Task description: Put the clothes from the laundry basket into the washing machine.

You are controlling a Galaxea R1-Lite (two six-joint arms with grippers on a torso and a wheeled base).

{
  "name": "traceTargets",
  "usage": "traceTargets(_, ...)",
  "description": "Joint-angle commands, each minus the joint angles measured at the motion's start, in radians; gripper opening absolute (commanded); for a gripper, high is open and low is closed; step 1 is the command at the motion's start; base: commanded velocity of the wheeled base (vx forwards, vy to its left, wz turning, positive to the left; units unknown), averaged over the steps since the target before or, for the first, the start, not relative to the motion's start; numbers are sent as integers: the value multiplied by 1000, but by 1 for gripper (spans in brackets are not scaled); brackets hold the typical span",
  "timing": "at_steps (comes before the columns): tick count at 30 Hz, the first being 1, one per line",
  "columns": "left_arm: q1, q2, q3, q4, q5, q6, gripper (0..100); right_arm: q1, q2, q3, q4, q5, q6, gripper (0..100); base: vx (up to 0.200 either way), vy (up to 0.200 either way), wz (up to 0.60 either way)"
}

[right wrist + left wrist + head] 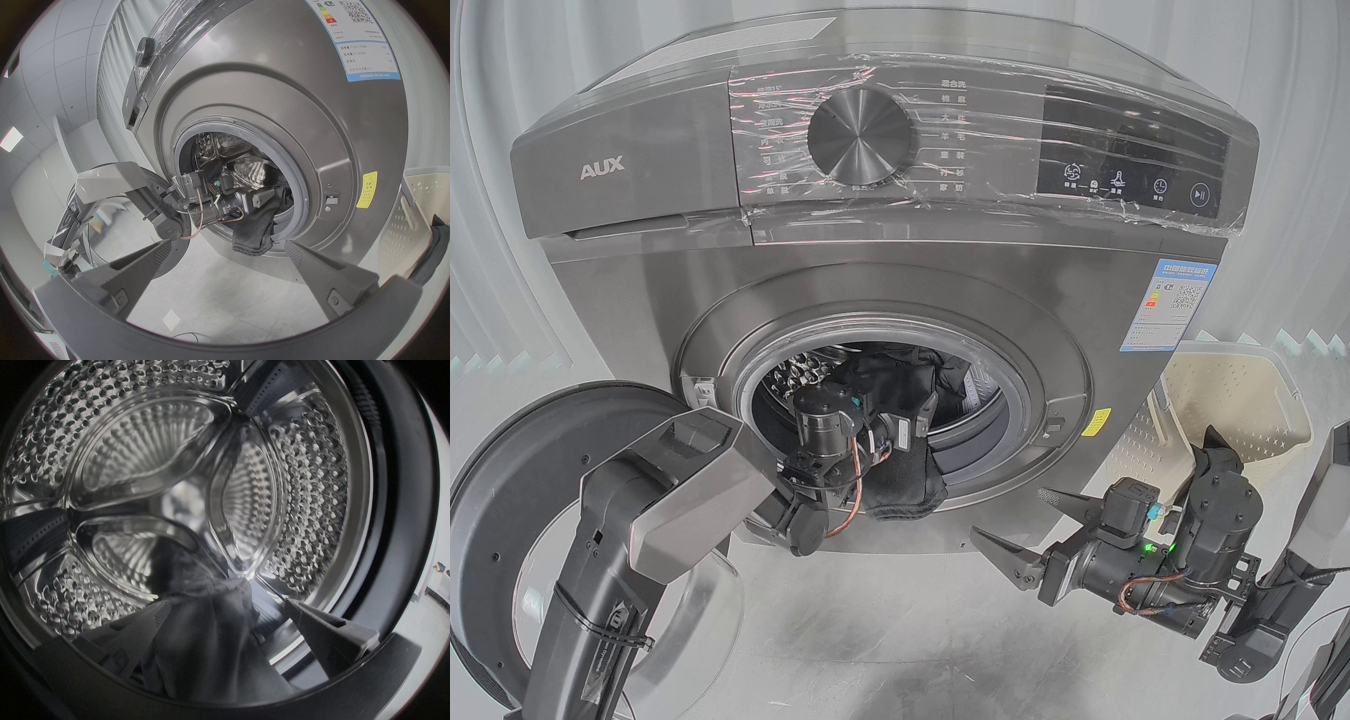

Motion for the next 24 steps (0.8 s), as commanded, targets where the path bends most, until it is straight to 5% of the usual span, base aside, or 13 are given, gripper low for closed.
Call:
traceTargets(1, -39, -68, 145, 0, -30, 2, 100, 1, 2, 1, -1, 0, 0, 100, 0, 0, 0)
traceTargets(19, -44, -10, 222, 4, -45, 24, 100, 1, 6, 0, -1, 0, 0, 100, 0, 0, 0)
traceTargets(20, -44, -8, 222, 4, -45, 24, 0, 1, 6, 0, -1, 0, 0, 100, 0, 0, 0)
traceTargets(24, -39, 1, 205, 4, -44, 22, 0, 1, 6, -2, -1, 0, 0, 100, 0, 0, 0)
